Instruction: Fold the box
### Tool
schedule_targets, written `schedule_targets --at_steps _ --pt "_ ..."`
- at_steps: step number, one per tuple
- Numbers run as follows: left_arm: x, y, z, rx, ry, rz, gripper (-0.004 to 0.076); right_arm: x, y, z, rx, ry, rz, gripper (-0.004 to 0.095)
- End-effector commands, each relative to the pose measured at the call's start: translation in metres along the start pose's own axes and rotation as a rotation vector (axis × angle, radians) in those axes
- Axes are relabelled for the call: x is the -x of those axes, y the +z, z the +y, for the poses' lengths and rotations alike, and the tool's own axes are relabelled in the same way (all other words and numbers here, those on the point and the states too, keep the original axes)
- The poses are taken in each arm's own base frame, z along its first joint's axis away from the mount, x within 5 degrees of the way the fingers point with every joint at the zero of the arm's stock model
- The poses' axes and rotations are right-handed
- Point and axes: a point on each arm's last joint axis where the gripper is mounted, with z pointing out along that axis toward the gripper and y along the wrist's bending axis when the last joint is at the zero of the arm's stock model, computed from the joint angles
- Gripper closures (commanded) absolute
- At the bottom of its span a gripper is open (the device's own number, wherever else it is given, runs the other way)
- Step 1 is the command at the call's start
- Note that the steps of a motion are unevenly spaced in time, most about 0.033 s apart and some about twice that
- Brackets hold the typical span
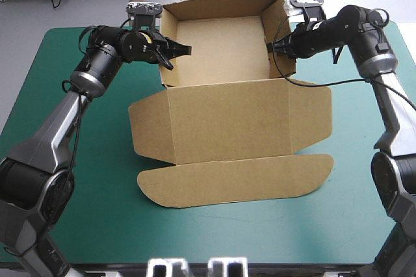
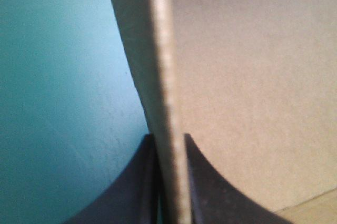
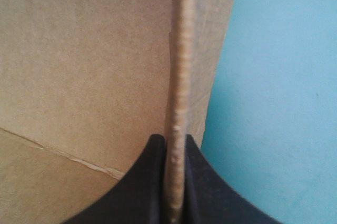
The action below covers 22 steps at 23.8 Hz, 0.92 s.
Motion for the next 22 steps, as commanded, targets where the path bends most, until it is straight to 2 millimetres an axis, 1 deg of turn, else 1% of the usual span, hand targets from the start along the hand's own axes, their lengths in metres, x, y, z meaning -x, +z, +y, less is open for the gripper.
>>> schedule_targets --at_steps 1,5,6,8,10,13,15,22 --pt "0.007 -0.019 -0.029 -0.096 0.062 -0.045 0.0732 0.003 -0.023 0.013 -0.077 -0.087 0.01 0.0928" --pt "-0.01 0.005 -0.04 -0.099 0.118 0.089 0.0732 -0.008 -0.006 0.016 -0.07 -0.084 0.139 0.0928" --pt "-0.02 0.016 -0.044 -0.098 0.15 0.17 0.0733 -0.015 0.004 0.015 -0.035 -0.066 0.223 0.0928" --pt "-0.033 0.027 -0.041 -0.071 0.18 0.289 0.0734 -0.02 0.018 0.013 -0.034 -0.019 0.259 0.0928" --pt "-0.042 0.034 -0.036 -0.033 0.202 0.375 0.0734 -0.023 0.031 0.013 -0.027 -0.011 0.286 0.0928" --pt "-0.048 0.041 -0.034 -0.02 0.207 0.434 0.0734 -0.028 0.047 0.017 -0.057 -0.016 0.328 0.0928" --pt "-0.048 0.041 -0.034 -0.021 0.207 0.436 0.0734 -0.03 0.056 0.021 -0.089 -0.041 0.355 0.0928" --pt "-0.046 0.043 -0.034 -0.02 0.215 0.405 0.0732 -0.032 0.061 0.024 -0.087 -0.048 0.367 0.0924"
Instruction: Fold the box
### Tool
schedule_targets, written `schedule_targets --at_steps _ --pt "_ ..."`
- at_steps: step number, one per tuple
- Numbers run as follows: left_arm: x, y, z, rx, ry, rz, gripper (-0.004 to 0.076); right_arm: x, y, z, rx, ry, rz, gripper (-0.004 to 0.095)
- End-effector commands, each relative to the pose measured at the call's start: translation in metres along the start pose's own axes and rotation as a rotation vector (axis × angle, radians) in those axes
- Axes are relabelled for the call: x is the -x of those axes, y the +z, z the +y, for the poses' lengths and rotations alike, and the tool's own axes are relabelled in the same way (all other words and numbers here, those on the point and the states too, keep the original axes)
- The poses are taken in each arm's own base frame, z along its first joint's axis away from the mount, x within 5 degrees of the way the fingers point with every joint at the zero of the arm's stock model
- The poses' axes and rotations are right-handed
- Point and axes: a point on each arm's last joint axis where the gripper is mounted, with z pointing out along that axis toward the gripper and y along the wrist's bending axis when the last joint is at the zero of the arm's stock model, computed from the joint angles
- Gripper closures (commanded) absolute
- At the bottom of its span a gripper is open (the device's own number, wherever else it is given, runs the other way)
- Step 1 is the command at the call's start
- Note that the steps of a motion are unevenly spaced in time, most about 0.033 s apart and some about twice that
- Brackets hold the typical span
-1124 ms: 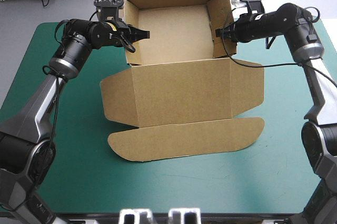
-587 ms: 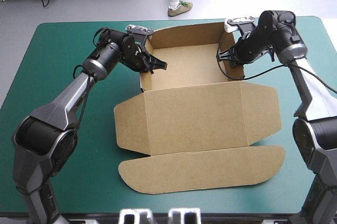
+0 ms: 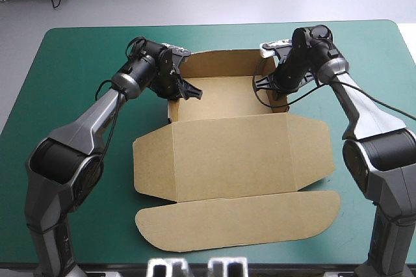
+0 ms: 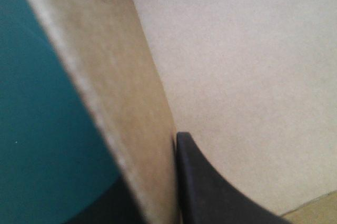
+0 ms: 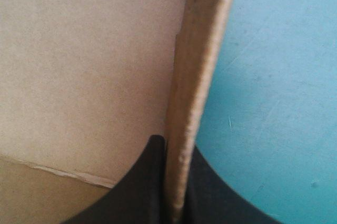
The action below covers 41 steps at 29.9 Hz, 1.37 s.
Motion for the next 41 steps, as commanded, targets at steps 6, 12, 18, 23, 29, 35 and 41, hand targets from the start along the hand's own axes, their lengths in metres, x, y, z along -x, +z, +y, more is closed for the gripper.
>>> schedule_targets --at_steps 6,12,18,23,29,35,41 --pt "-0.005 -0.031 -0.01 -0.053 0.099 0.01 0.0551 0.001 -0.023 0.008 0.026 -0.003 -0.058 0.0763" --pt "-0.008 -0.031 0.008 -0.033 0.058 0.053 0.03 -0.01 -0.006 0.005 0.006 0.002 0.016 0.0268" --pt "-0.008 -0.032 0.01 -0.041 0.048 0.051 0.0277 -0.011 -0.017 0.006 0.001 0.008 -0.008 0.0132" --pt "-0.008 -0.033 0.01 -0.045 0.051 0.05 0.0277 -0.012 -0.047 0.008 -0.017 -0.032 -0.083 0.0132" --pt "-0.005 -0.049 0.007 -0.071 0.062 -0.023 0.0277 -0.007 -0.092 0.012 -0.033 -0.054 -0.217 0.0134" --pt "0.002 -0.097 0.007 -0.073 0.069 -0.148 0.0277 -0.007 -0.123 0.018 -0.023 -0.071 -0.313 0.0141" --pt "-0.011 -0.166 0.008 -0.056 0.119 -0.317 0.0321 -0.007 -0.126 0.018 -0.028 -0.097 -0.321 0.014"
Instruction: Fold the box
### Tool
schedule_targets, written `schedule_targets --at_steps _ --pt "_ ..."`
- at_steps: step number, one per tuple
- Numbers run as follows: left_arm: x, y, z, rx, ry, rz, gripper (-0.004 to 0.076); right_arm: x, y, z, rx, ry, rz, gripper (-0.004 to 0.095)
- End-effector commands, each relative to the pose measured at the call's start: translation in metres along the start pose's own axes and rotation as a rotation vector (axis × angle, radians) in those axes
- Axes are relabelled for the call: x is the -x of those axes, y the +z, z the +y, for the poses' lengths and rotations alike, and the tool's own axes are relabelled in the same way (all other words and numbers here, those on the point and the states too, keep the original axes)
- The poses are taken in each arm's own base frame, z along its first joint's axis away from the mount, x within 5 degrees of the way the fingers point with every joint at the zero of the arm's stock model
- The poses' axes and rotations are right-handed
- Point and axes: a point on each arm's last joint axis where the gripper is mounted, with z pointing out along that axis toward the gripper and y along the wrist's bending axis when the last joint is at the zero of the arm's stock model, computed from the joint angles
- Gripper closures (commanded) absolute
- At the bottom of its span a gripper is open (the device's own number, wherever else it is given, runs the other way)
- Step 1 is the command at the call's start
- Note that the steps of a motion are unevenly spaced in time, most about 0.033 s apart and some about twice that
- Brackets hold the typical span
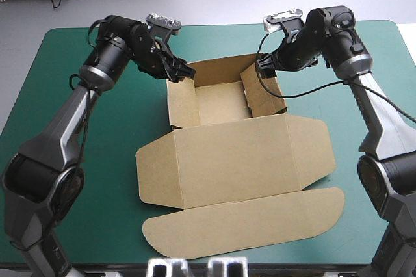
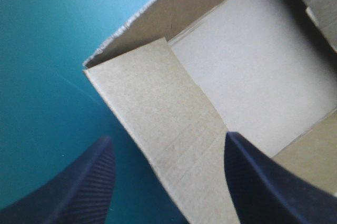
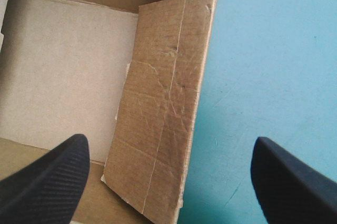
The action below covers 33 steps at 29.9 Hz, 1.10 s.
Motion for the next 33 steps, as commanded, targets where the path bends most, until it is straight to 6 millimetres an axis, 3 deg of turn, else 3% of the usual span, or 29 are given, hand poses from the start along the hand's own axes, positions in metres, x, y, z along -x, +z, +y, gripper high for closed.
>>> schedule_targets --at_steps 1,7,10,15,22,26,29,33 --pt "-0.007 -0.082 -0.005 0.004 0.056 -0.144 0.0363 0.002 -0.035 0.003 -0.005 -0.025 -0.083 0.014" --pt "-0.041 -0.149 -0.003 0.101 0.148 -0.247 0.0713 0.003 -0.034 0.002 -0.018 -0.047 -0.084 0.014" --pt "-0.067 -0.169 0.003 0.199 0.163 -0.246 0.073 0.003 -0.027 0.001 -0.024 -0.048 -0.069 0.014" --pt "-0.112 -0.184 0.008 0.277 0.16 -0.215 0.073 0.006 -0.002 -0.002 -0.021 -0.046 -0.03 0.014" --pt "-0.172 -0.166 -0.005 0.132 0.121 -0.13 0.0731 0.002 0.058 -0.009 -0.006 -0.043 0.111 0.0144" --pt "-0.198 -0.152 -0.008 0.1 0.106 -0.07 0.0731 0.0 0.077 -0.006 0.046 -0.03 0.143 0.0172" --pt "-0.213 -0.139 -0.008 0.095 0.075 -0.02 0.0731 0.0 0.081 -0.006 0.056 -0.035 0.15 0.0315" --pt "-0.221 -0.128 -0.008 0.091 0.035 0.021 0.0731 -0.001 0.081 -0.008 0.033 -0.08 0.154 0.0626"
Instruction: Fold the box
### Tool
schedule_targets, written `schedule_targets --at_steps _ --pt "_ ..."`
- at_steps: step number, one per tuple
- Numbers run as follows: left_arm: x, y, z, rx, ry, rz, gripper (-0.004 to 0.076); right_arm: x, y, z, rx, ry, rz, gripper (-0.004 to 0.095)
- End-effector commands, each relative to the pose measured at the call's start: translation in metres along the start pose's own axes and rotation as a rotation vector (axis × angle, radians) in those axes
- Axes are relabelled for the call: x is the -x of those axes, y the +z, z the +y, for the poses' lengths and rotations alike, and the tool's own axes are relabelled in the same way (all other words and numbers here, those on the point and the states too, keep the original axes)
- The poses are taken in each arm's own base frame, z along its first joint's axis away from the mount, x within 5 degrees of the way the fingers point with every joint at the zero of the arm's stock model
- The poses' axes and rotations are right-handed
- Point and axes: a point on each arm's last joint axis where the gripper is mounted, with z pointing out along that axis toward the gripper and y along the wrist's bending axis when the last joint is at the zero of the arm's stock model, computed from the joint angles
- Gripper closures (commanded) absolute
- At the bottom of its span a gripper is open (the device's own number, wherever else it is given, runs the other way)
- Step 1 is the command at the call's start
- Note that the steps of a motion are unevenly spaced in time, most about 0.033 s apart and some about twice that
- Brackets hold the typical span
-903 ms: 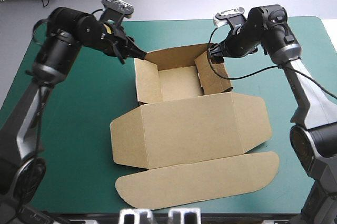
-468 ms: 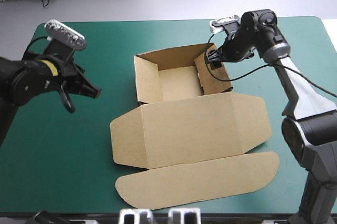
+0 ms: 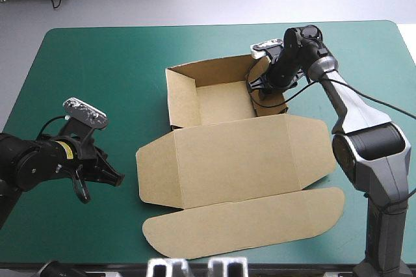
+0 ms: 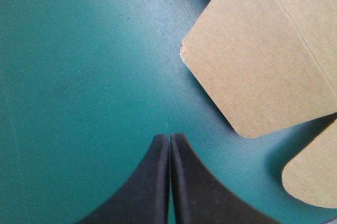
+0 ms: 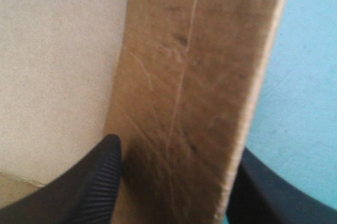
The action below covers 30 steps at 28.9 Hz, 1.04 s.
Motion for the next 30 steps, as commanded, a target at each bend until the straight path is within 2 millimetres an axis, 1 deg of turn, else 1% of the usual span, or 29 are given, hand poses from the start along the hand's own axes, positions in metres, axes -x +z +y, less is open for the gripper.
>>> schedule_targets --at_steps 1,3,5,7,10,12,16,17,19,20,22,25,26,29,30 --pt "-0.005 -0.004 -0.001 -0.009 -0.036 0.009 0.0732 0.002 -0.036 0.002 -0.035 -0.051 -0.074 0.0687" --pt "-0.004 -0.003 -0.001 -0.01 -0.036 -0.006 0.0732 0.002 -0.036 0.001 -0.049 -0.055 -0.071 0.0824" --pt "-0.001 -0.003 -0.001 -0.008 -0.036 -0.038 0.0731 0.001 -0.036 -0.001 -0.068 -0.069 -0.066 0.0931" --pt "0.002 -0.003 -0.001 -0.005 -0.037 -0.067 0.0732 0.001 -0.037 -0.004 -0.101 -0.084 -0.061 0.0928" --pt "0.006 -0.003 -0.001 -0.002 -0.037 -0.108 0.0732 0.0 -0.04 -0.016 -0.181 -0.095 -0.05 0.0928" --pt "0.008 -0.004 0.0 0.0 -0.037 -0.129 0.0732 -0.001 -0.047 -0.031 -0.22 -0.075 -0.06 0.0928" --pt "0.008 -0.004 0.0 0.002 -0.036 -0.131 0.0734 -0.007 -0.065 -0.072 -0.272 0.011 -0.093 0.0928" --pt "0.008 -0.004 0.0 0.006 -0.034 -0.131 0.0734 -0.012 -0.07 -0.088 -0.288 0.052 -0.101 0.0928" --pt "0.008 -0.004 0.0 0.006 -0.034 -0.13 0.0734 -0.02 -0.079 -0.113 -0.314 0.111 -0.112 0.0928" --pt "0.008 -0.004 0.0 0.006 -0.034 -0.13 0.0734 -0.028 -0.086 -0.132 -0.333 0.155 -0.116 0.0928" --pt "0.008 -0.004 0.0 0.006 -0.034 -0.13 0.0734 -0.043 -0.094 -0.161 -0.361 0.23 -0.116 0.0928" --pt "0.008 -0.004 0.0 0.006 -0.034 -0.13 0.0734 -0.072 -0.106 -0.204 -0.401 0.382 -0.117 0.0928" --pt "0.008 -0.004 0.0 0.006 -0.034 -0.13 0.0734 -0.08 -0.11 -0.215 -0.408 0.428 -0.12 0.0928" --pt "0.008 -0.004 0.001 0.011 -0.031 -0.132 0.0734 -0.101 -0.118 -0.239 -0.429 0.495 -0.119 0.0928" --pt "0.008 -0.004 0.001 0.018 -0.028 -0.132 0.0734 -0.112 -0.123 -0.25 -0.444 0.522 -0.114 0.0928"
